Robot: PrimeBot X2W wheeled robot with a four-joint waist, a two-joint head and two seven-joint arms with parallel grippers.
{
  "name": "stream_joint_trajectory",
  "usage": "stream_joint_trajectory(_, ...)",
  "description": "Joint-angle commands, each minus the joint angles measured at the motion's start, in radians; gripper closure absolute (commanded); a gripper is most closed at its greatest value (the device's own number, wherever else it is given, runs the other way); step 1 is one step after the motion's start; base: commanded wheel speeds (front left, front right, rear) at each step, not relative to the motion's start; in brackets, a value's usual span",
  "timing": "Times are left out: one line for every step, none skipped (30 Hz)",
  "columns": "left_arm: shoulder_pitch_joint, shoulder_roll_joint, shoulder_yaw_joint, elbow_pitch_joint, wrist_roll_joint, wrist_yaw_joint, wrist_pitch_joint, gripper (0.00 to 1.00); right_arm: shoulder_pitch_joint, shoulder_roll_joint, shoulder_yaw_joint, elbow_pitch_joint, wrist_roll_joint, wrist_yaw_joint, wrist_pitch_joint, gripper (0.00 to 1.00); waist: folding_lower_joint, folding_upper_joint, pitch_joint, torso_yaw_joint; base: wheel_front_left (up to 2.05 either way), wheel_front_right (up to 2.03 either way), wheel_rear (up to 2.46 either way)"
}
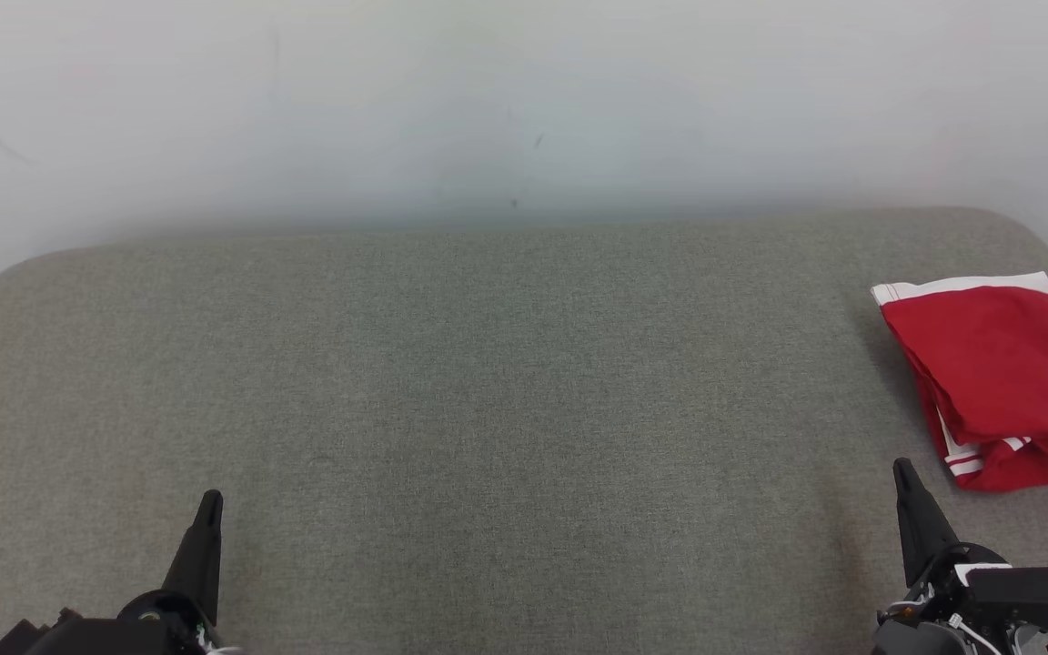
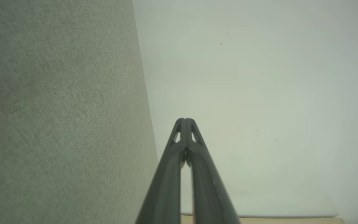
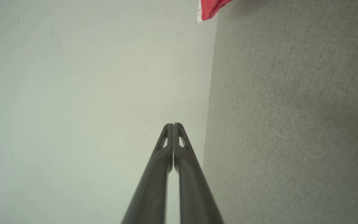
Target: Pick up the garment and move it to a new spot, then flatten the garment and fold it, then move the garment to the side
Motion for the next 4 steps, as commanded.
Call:
stream_joint_trajectory(-0.011,0.005,0.0,-0.003,-0.005,-0.003,0.004,1.0,-0.007,0.002,-0.002,-0.002,0.001,0.001,0.002,1.0,0.0,-0.0001,0.0,0.0,0.0,0.0,0.0)
stream_joint_trajectory(-0.011,0.005,0.0,-0.003,-0.005,-0.003,0.004,1.0,-0.007,0.002,-0.002,-0.002,0.001,0.001,0.002,1.0,0.0,-0.0001,0.0,0.0,0.0,0.0,0.0)
stream_joint_trajectory(-0.011,0.005,0.0,-0.003,-0.005,-0.003,0.004,1.0,-0.007,0.002,-0.002,-0.002,0.001,0.001,0.002,1.0,0.0,-0.0001,0.0,0.0,0.0,0.0,0.0)
stream_joint_trajectory(-0.011,0.005,0.0,-0.003,-0.005,-0.003,0.004,1.0,-0.007,0.002,-0.002,-0.002,0.001,0.001,0.002,1.0,0.0,-0.0001,0.0,0.0,0.0,0.0,0.0)
